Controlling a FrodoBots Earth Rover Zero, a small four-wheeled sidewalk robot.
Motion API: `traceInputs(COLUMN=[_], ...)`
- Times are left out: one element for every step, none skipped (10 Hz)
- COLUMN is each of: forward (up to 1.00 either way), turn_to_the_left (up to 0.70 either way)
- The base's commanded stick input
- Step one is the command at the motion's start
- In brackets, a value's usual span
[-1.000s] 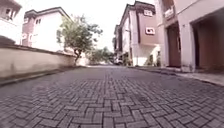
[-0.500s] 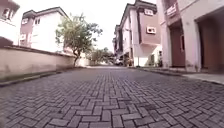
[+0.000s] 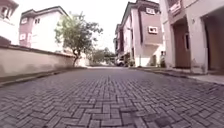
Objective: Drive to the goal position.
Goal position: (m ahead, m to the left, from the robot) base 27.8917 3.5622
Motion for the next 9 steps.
traceInputs(forward=[0.7, 0.7, 0.7, 0.7, 0.7, 0.7, 0.7, 0.7, 0.7], turn_to_the_left=[0.0, 0.0, 0.0, 0.0, 0.0, 0.0, 0.0, 0.0, 0.0])
